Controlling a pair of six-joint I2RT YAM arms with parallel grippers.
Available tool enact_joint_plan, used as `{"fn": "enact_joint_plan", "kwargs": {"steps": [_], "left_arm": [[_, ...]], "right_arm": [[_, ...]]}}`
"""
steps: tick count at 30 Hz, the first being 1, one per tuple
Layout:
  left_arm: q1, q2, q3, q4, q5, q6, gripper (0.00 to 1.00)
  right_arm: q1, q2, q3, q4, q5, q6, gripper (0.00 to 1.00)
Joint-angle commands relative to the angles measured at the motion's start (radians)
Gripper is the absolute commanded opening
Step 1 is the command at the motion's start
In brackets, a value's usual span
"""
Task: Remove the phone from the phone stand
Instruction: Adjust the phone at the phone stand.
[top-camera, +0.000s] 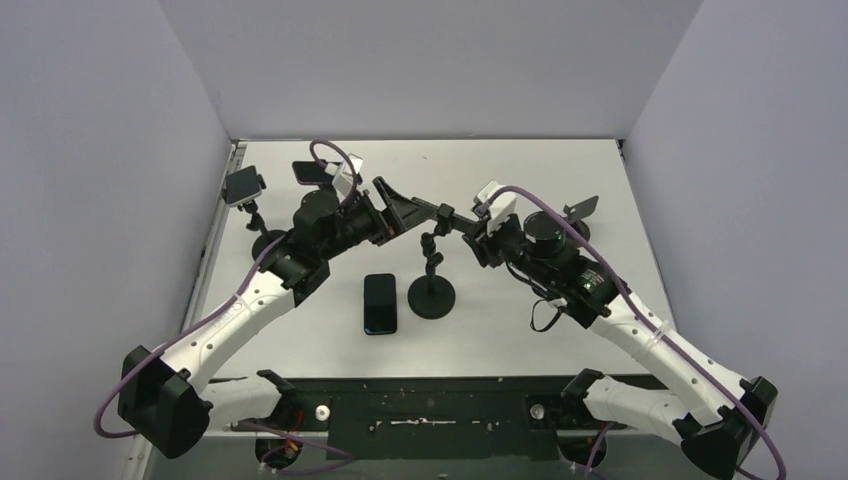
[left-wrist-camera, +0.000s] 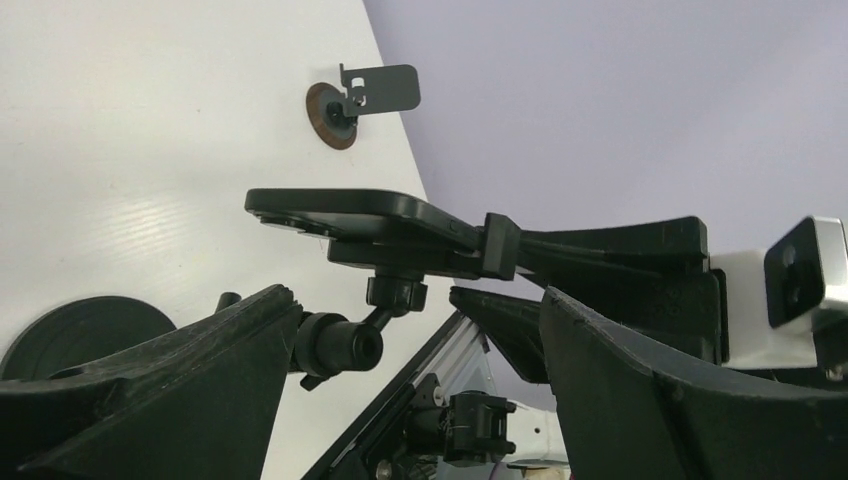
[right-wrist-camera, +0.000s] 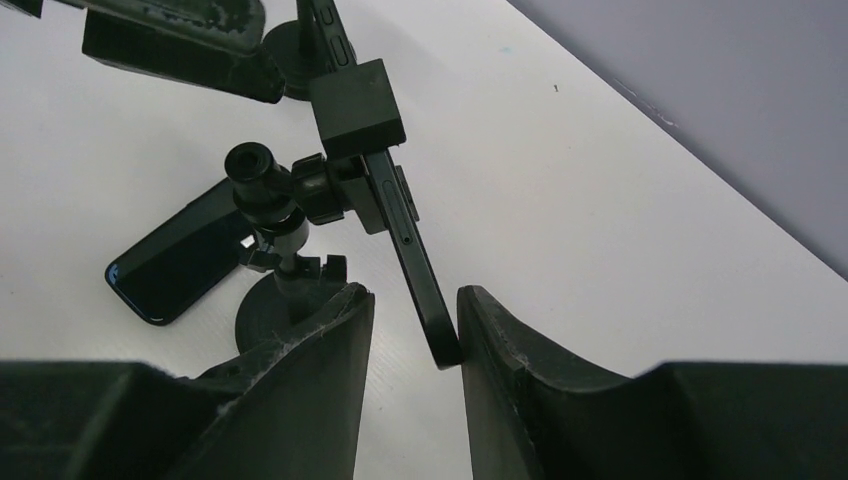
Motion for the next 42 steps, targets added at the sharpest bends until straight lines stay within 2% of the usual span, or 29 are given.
{"fn": "enact_joint_plan", "kwargs": {"steps": [1,10,13,14,19,28,31,37,42], "left_arm": [[-0.004,0.017,0.099,-0.058,-0.04,0.015,0.86],[-0.004,0.049,0.143,-0.069,-0.068,-0.015,0.81],[-0.003,0.066,0.158,-0.082,-0.069,-0.015,0.76],[-0.002,0.071,0.161,-0.086,-0.07,-0.016,0.72],[0.002,0.099,0.185,-0.089,-0.072,-0.023,0.7],[0.003,0.148,0.245,-0.115,-0.072,0.002,0.68],[0.005,0.154,0.246,-0.115,-0.07,0.015,0.59],[0.009,0.151,0.212,-0.08,-0.054,0.019,0.33],[0.012,0.159,0.204,-0.052,-0.027,0.01,0.32]], "right_arm": [[0.065,0.017,-0.013,0.061,0.135,-0.072,0.35],[0.147,0.024,-0.057,0.102,0.264,-0.165,0.14],[0.165,0.02,-0.082,0.128,0.303,-0.205,0.07],[0.175,0.016,-0.092,0.137,0.32,-0.224,0.06],[0.252,-0.007,-0.161,0.2,0.443,-0.352,0.0],[0.376,0.016,-0.224,0.269,0.625,-0.531,0.0],[0.404,0.028,-0.238,0.303,0.681,-0.573,0.0],[0.434,0.037,-0.274,0.368,0.774,-0.648,0.0],[0.451,0.051,-0.302,0.423,0.833,-0.704,0.0]]}}
